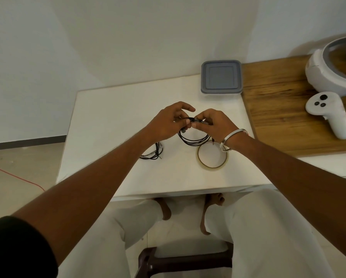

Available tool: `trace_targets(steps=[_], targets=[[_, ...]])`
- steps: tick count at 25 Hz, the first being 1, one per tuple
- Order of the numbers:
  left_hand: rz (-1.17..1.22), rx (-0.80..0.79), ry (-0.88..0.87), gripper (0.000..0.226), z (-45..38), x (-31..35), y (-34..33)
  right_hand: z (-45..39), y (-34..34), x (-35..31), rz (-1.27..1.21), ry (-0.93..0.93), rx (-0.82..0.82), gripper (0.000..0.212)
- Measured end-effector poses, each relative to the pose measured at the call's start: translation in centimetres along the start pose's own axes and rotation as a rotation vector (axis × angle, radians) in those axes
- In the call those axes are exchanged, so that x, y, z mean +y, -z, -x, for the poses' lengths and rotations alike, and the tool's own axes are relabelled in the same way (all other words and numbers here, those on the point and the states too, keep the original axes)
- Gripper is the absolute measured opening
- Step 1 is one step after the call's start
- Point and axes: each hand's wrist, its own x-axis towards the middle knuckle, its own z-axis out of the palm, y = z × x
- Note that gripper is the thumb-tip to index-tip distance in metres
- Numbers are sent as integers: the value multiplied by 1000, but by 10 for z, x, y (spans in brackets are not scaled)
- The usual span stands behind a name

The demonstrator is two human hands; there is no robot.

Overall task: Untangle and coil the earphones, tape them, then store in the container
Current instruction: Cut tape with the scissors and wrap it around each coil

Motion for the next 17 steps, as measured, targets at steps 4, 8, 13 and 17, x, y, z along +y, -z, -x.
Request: trace_targets(steps=[4,8,13,17], targets=[[-16,7,-16,30,1,-1,0,-1,-2,2,-4,-11,10,23],[-36,8,-42,31,3,-2,0,-1,-3,5,-148,-115,-11,16],[-52,-5,-7,30,6,-8,-2,-6,-3,2,-271,-250,-60,10],[-16,11,92,25,3,-16,-4,-12,-7,2,-227,-274,-96,10]])
